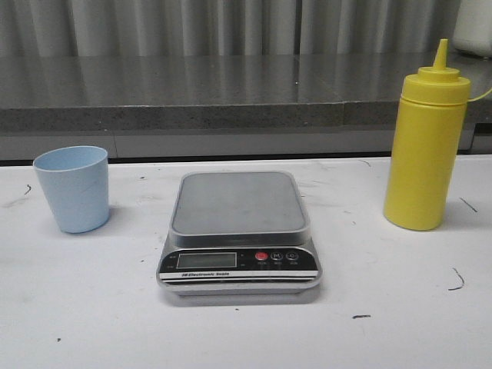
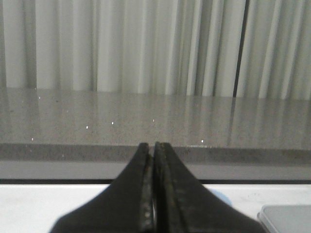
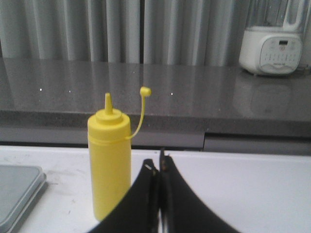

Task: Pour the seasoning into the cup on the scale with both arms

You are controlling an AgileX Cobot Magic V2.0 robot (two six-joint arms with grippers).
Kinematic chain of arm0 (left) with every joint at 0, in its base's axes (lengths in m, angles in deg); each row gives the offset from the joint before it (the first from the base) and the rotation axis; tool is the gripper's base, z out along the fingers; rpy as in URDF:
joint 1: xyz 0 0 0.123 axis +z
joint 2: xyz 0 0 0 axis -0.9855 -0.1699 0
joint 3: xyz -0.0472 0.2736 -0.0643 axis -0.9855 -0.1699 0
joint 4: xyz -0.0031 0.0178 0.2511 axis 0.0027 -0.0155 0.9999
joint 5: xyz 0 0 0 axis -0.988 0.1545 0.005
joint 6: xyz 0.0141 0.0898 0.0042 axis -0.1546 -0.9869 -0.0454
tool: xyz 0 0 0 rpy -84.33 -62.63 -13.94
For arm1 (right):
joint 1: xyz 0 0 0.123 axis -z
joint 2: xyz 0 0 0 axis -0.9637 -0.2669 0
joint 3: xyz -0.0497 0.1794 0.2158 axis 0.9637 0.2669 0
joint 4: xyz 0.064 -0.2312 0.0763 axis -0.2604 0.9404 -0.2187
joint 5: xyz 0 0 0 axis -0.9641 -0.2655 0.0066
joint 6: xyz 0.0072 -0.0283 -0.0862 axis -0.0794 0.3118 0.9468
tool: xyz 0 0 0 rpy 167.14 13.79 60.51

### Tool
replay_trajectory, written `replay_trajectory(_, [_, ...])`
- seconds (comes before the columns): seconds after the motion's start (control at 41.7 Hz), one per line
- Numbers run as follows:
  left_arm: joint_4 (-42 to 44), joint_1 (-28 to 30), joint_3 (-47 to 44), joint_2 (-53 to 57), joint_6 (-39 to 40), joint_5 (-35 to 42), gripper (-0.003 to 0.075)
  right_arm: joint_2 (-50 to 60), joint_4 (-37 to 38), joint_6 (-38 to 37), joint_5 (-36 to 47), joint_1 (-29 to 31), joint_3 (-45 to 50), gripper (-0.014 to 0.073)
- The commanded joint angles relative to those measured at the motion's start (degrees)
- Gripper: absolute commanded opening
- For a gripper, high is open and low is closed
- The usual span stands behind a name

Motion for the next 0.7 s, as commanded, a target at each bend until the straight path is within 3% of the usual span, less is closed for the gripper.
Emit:
replay_trajectory(0.0, [-0.5,-0.1,7.3,-1.9,0.1,0.2,-0.0020,-0.8,2.5,0.1,0.1,0.3,-7.1,-0.0122])
replay_trajectory(0.288, [-0.6,-0.1,23.8,-13.1,0.1,-18.0,-0.0020,-12.2,2.5,0.1,-15.4,0.3,-21.8,-0.0122])
replay_trajectory(0.671, [-0.6,-0.1,24.6,-21.2,0.1,-26.9,-0.0020,-23.9,2.5,0.1,-22.2,0.3,-22.6,-0.0122])
